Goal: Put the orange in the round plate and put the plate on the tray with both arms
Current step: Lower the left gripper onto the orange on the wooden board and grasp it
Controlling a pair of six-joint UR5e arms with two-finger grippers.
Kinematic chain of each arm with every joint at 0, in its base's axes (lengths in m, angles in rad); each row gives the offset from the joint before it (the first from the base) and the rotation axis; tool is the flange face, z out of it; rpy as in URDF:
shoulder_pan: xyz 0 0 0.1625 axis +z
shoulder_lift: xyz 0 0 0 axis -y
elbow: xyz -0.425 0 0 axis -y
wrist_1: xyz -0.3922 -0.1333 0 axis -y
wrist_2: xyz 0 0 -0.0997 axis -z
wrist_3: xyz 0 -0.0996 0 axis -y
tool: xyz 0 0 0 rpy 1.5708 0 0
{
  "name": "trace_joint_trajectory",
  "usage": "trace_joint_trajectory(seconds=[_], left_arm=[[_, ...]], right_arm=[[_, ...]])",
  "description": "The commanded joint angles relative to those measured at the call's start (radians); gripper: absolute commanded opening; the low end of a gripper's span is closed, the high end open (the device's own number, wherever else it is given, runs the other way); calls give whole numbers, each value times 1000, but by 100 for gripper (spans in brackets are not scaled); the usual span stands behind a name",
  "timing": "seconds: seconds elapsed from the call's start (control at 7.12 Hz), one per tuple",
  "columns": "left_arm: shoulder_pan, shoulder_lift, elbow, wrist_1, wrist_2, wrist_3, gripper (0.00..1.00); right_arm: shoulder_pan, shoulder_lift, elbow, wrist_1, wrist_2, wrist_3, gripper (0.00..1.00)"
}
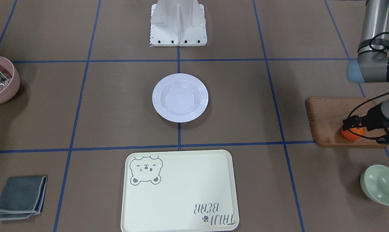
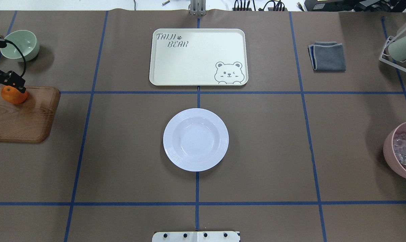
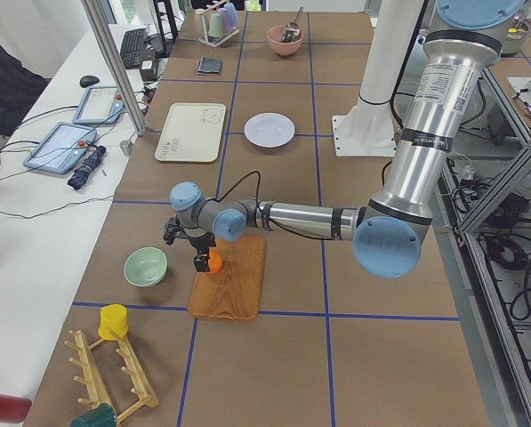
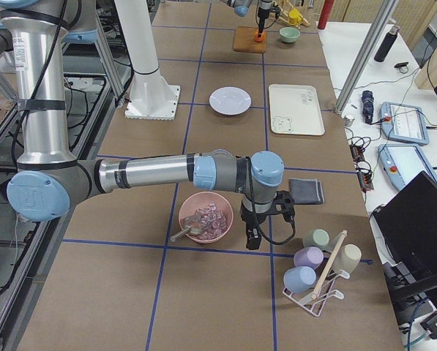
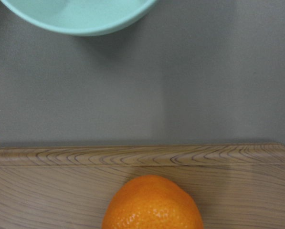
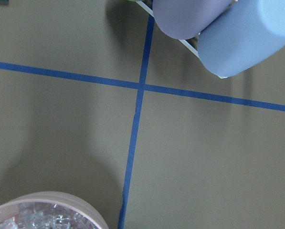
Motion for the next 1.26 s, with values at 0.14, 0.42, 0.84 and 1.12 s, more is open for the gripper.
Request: trace_joint_trajectory(seconds=[0.14,0.42,0.84,1.12], left_arm=[[16,-9,42,-29,0,-1,99],[22,-9,66,-63,0,-1,98],[18,0,26,-49,-11,-1,0],[8,-63,-121,176,-11,-10,0]], right_arm=[[-15,2,0,0,-1,0,100],[-20,2,0,0,-4,0,100],[-21,5,3,0,-2,0,100],[-21,26,-1,-8,-2,2,100]])
